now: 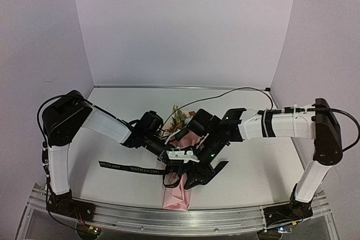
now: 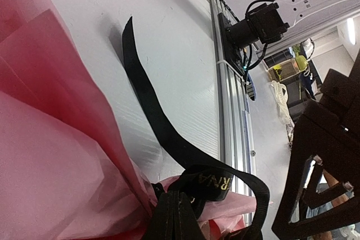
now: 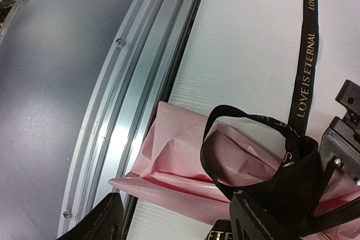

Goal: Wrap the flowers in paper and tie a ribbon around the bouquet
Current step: Tie the half-tied ribbon around the folded bouquet.

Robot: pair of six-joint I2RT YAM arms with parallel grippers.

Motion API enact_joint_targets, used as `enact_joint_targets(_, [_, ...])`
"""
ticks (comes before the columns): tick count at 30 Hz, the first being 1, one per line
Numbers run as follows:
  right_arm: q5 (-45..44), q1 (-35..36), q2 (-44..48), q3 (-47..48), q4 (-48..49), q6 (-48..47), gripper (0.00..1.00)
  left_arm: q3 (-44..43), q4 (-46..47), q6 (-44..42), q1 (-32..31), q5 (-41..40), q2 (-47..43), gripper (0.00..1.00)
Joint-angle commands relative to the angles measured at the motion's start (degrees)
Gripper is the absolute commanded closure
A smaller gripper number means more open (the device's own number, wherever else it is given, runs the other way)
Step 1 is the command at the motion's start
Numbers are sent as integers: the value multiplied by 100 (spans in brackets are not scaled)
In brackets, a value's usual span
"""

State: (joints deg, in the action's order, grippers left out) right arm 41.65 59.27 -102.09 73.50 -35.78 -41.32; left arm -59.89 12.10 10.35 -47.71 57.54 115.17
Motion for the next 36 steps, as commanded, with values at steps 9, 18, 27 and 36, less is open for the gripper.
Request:
enact_joint_targets(9, [-88, 13, -418, 340, 265, -439, 38, -117, -69, -130, -166, 277, -261, 100])
enact_joint_targets(18, [-457, 105, -604, 248, 514, -665, 42, -317, -183, -140, -222, 286, -122, 100])
enact_joint_targets(27, [-783, 264, -628, -30, 745, -589, 57, -271, -158, -112, -213, 215, -207, 100])
enact_joint_targets(36, [-931, 329, -535, -316, 936, -288, 79, -112, -75, -42, -213, 151, -259, 100])
